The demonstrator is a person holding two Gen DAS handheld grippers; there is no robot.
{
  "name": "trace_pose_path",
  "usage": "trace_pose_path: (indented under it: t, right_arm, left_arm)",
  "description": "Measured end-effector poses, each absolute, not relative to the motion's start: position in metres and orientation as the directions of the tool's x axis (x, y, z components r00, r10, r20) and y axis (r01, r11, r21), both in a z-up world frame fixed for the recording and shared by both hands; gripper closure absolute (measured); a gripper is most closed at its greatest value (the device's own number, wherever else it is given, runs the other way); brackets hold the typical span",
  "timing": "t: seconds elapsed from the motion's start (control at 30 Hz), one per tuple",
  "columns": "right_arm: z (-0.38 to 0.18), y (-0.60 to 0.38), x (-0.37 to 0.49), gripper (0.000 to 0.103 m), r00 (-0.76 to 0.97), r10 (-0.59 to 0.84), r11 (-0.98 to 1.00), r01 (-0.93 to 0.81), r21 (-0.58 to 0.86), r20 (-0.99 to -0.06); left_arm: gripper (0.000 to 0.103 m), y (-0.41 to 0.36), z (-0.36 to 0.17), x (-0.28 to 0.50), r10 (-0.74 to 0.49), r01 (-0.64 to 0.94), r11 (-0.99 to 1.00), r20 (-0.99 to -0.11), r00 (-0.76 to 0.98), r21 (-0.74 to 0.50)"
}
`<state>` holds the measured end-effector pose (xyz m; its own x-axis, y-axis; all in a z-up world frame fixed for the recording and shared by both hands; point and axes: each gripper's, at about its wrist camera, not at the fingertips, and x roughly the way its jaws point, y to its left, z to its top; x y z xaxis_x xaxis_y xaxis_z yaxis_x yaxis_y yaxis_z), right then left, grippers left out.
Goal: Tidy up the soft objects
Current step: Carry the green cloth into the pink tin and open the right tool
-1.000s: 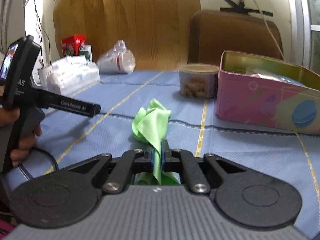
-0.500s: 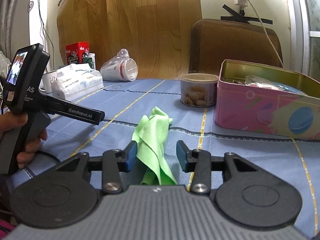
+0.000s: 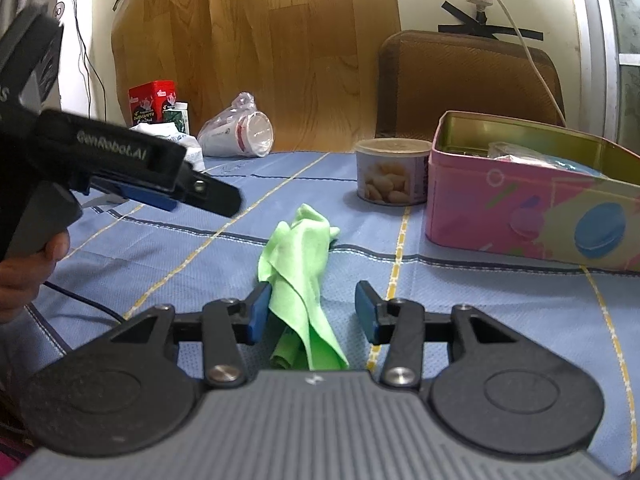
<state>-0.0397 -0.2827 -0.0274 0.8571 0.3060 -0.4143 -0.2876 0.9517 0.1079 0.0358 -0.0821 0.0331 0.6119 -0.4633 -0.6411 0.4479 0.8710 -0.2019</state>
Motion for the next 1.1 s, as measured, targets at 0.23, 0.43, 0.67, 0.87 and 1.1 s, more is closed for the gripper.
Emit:
trace_pose_path:
  t: [0.23, 0.43, 0.67, 0.87, 1.1]
  right_arm:
    - [-0.029, -0.295, -0.048, 0.054, 0.86, 0.291, 0.957, -0.269, 0.112, -0.419]
    - [-0.034, -0.3, -0.062, 0.055, 0.857, 0.314, 0.949, -0.299, 0.103, -0.409]
    - [-0.036, -0.291, -0.07, 0.094, 0.855, 0.34, 0.936, -0.349, 0.049, -0.392]
    - [-0.022, -0.299, -0.071, 0.095, 0.905, 0.29, 0.955, -0.293, 0.037, -0.312]
    - [0.021, -0.337, -0.049, 0.095, 0.977, 0.148, 0.989, -0.146, 0.026, -0.151]
  left_arm:
    - [0.023, -0.121, 0.025, 0.037, -0.573, 0.534, 0.788, -0.683, 0.452, -0.308]
    - [0.039, -0.142, 0.015, 0.037, -0.579, 0.559, 0.767, -0.717, 0.389, -0.315]
    - [0.076, -0.15, 0.014, 0.035, -0.598, 0.587, 0.742, -0.716, 0.361, -0.324]
    - [0.088, -0.175, 0.04, 0.035, -0.67, 0.672, 0.663, -0.661, 0.337, -0.33]
    - [0.086, -0.223, 0.094, 0.067, -0.747, 0.759, 0.586, -0.553, 0.37, -0.283]
